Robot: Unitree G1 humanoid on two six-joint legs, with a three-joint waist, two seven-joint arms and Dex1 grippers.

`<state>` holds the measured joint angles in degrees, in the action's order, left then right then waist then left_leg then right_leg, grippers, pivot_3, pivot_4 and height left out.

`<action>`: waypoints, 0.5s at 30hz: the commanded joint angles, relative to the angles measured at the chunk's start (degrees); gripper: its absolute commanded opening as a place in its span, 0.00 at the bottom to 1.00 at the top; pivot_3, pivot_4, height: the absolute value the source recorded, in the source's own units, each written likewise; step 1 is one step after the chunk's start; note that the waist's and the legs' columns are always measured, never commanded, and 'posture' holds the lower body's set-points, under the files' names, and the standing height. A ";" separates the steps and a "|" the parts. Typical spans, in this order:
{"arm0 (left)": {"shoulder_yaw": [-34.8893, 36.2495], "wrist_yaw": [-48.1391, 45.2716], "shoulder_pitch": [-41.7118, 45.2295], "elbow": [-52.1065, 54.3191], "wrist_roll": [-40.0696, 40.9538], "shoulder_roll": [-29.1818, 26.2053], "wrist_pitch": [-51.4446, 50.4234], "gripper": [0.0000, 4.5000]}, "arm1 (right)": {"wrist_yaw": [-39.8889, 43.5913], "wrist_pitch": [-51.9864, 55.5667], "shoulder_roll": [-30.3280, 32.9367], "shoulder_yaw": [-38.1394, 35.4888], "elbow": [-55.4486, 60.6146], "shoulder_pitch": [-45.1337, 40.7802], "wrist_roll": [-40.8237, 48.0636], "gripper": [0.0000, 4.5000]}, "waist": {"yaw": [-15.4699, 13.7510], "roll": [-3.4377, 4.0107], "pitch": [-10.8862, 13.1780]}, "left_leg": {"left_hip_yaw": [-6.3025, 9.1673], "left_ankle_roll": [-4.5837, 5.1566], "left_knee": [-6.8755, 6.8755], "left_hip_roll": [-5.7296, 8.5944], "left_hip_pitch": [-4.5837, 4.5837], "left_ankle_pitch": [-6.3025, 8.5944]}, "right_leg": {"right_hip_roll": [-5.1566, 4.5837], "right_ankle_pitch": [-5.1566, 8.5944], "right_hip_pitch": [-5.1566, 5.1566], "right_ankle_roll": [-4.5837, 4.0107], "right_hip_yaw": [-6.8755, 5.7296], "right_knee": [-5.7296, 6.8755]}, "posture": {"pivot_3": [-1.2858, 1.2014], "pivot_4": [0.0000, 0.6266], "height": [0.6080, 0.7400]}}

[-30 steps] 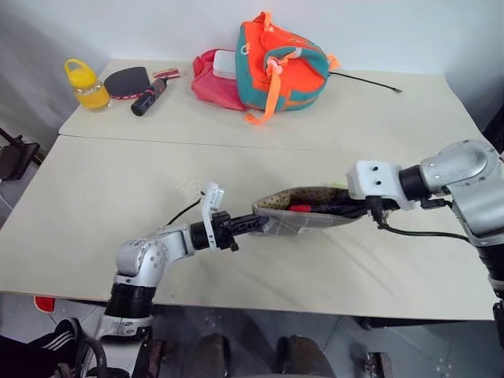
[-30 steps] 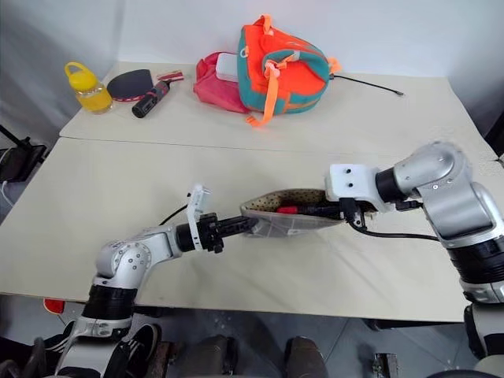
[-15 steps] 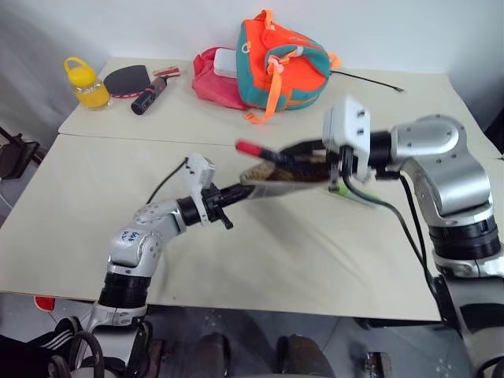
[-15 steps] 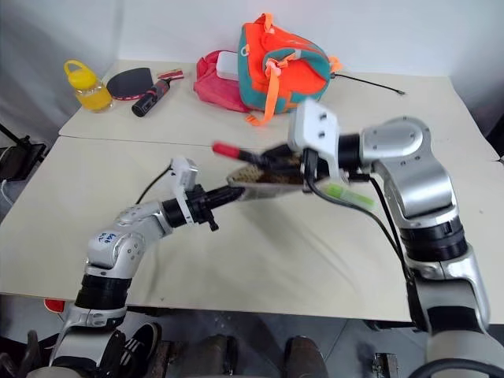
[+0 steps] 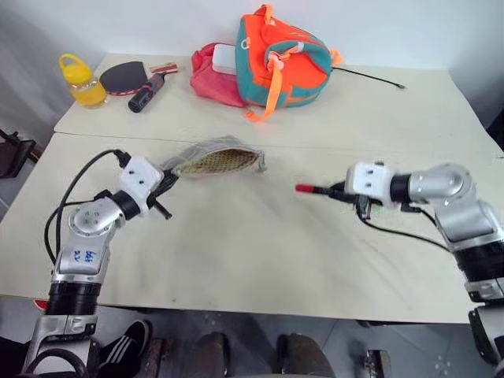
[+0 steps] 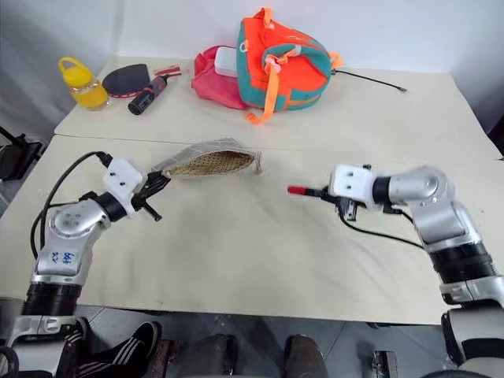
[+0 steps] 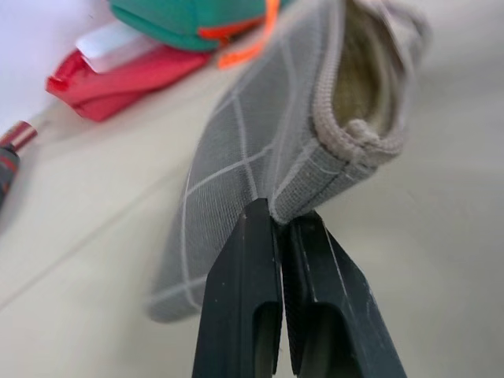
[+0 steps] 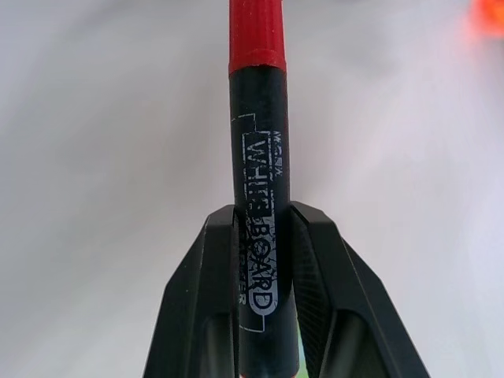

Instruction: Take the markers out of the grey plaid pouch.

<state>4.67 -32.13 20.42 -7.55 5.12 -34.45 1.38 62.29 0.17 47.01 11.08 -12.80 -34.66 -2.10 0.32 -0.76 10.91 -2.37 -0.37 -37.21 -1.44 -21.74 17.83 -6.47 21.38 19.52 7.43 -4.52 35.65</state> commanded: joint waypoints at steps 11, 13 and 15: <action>-1.00 -0.93 -4.68 6.37 2.31 4.52 -3.97 0.22 | -2.98 3.46 -3.36 -3.72 -1.71 2.89 4.19 0.35 | -0.27 0.01 0.02 | -0.03 0.07 -0.69 -0.05 0.01 -0.09 | -0.18 -0.08 -0.10 -0.14 0.09 0.22 | 0.52 0.24 1.00; 0.46 -0.43 -4.57 6.83 3.48 4.82 -4.71 0.36 | -4.13 3.39 -3.52 -4.27 -1.79 2.54 3.97 0.49 | -0.22 0.02 0.02 | -0.02 0.07 -0.69 -0.08 0.00 -0.10 | -0.19 -0.10 -0.09 -0.16 0.09 0.21 | 0.52 0.24 1.00; 1.28 -0.60 -5.25 7.41 3.55 4.06 -4.49 0.52 | -4.26 3.50 -3.19 -4.65 -1.55 2.57 4.01 0.66 | -0.22 0.02 0.02 | -0.02 0.07 -0.68 -0.11 0.00 -0.09 | -0.19 -0.10 -0.06 -0.17 0.08 0.23 | 0.52 0.24 1.00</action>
<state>4.01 -32.70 15.43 -2.67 7.66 -29.76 -3.61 58.34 3.83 43.28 8.40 -15.56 -31.92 0.98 0.10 -0.74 10.94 -2.38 -0.31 -37.88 -1.57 -21.74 17.74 -6.66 21.28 19.46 7.26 -4.45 35.88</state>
